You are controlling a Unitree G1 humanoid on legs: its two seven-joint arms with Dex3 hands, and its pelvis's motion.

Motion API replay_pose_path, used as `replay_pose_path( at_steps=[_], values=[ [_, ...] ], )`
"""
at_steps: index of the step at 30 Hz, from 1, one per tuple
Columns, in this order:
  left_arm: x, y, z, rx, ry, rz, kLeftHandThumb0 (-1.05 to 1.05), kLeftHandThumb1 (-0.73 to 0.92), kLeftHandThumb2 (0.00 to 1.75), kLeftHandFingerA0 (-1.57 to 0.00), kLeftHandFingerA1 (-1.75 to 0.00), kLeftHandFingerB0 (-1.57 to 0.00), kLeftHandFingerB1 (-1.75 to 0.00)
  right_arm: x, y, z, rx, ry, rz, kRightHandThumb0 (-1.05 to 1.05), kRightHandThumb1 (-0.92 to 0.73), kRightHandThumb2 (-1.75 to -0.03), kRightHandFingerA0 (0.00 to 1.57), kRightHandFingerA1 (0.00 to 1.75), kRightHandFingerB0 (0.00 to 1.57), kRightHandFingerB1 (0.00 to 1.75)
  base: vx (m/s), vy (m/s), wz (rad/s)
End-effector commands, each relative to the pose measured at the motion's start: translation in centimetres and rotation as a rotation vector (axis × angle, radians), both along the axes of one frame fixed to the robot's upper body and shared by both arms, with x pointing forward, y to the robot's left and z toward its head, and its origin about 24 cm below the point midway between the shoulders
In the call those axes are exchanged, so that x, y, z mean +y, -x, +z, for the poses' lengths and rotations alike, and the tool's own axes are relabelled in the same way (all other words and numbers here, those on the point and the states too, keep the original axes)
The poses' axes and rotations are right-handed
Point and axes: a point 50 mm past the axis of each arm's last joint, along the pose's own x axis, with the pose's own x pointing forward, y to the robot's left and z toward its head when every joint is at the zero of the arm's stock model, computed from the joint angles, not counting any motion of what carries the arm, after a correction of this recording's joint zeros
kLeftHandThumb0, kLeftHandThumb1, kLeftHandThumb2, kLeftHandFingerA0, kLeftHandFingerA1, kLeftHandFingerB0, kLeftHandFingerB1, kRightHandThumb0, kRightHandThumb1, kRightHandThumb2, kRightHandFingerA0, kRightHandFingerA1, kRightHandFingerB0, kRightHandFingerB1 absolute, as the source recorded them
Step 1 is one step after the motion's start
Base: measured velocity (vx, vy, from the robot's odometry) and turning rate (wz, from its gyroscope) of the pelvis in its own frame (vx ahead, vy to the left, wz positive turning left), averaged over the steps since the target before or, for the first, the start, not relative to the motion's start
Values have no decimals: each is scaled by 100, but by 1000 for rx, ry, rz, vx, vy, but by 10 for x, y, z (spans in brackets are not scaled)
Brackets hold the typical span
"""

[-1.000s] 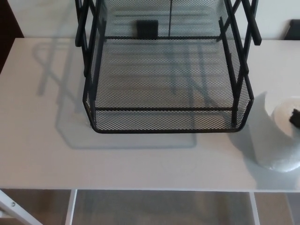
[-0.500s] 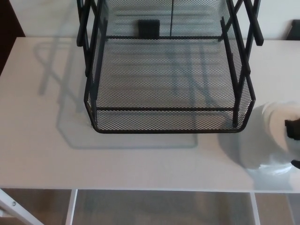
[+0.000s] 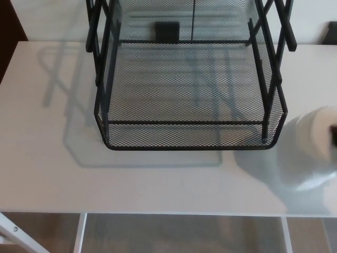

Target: The robot walks towards a desk on which a file tray is kept in the middle and a toilet paper roll is kept on its right. The robot uses its right hand to hook on finger in the gap of the roll and grabs it, lifts it and places it on the tray.

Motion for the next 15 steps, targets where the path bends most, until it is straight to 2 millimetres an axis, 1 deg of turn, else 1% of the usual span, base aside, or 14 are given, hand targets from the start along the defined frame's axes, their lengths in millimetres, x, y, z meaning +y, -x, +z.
replay_pose_path(
  at_steps=[1,2,3,4,5,6,7,8,10,11,12,13,14,15],
  values=[
    [5,4,3,29,-3,15,-77,69,100,-27,-54,-15,-45,-15,-2,40,-11,-38,-31,-13,-54,-70,112,131,96,64,0,0,0],
    [5,3,4,30,-6,12,-76,70,102,-27,-55,-13,-45,-18,-2,52,-30,-46,-40,-11,-55,-69,114,123,96,63,0,0,0],
    [5,3,4,30,-7,11,-76,70,102,-27,-55,-13,-45,-18,-2,54,-30,-48,-41,-11,-55,-69,114,123,96,63,0,0,0],
    [5,1,6,24,-11,4,-76,87,66,-36,-47,-22,-33,-22,-3,68,-63,-44,-44,-12,-55,-68,115,112,95,61,0,0,0],
    [4,1,7,27,-29,-13,-76,69,101,-32,-56,-19,-46,-24,-3,81,-100,-37,-46,-12,-55,-66,116,112,96,61,0,0,0],
    [4,0,7,23,-29,-13,-77,69,101,-31,-57,-18,-47,-25,-4,90,-118,-40,-51,-13,-61,-64,112,109,93,58,0,0,0],
    [4,-1,8,15,-20,-4,-77,69,101,-31,-57,-18,-47,-27,-3,101,-131,-49,-58,-13,-61,-64,112,109,93,58,0,0,0],
    [5,-1,6,17,-21,6,-75,88,66,-39,-49,-22,-35,-26,-4,109,-156,-48,-63,-12,-61,-64,113,111,94,58,0,0,0],
    [5,-2,6,24,-27,-1,-74,88,66,-40,-51,-22,-35,-26,-6,123,-201,-42,-46,-13,-62,-62,111,104,93,58,0,0,0],
    [5,0,5,24,-14,7,-74,88,66,-37,-48,-21,-34,-26,-6,128,-218,-45,-45,-13,-62,-61,110,102,93,57,0,0,0],
    [5,0,4,25,-17,7,-75,87,66,-38,-47,-21,-34,-25,-6,132,-224,-43,-47,-14,-64,-60,108,106,92,55,0,0,0],
    [5,1,4,26,-18,5,-77,69,102,-33,-57,-14,-45,-24,-8,142,-260,-37,-39,-22,-49,-83,110,106,86,71,0,0,0],
    [6,1,4,26,-16,5,-77,69,102,-33,-57,-14,-45,-23,-8,144,-272,-37,-35,-22,-49,-83,110,106,86,71,0,0,0],
    [6,1,4,29,-21,3,-76,88,66,-40,-49,-22,-34,-22,-8,149,-282,-48,-34,-16,-63,-60,109,110,93,56,0,0,0]
  ],
)
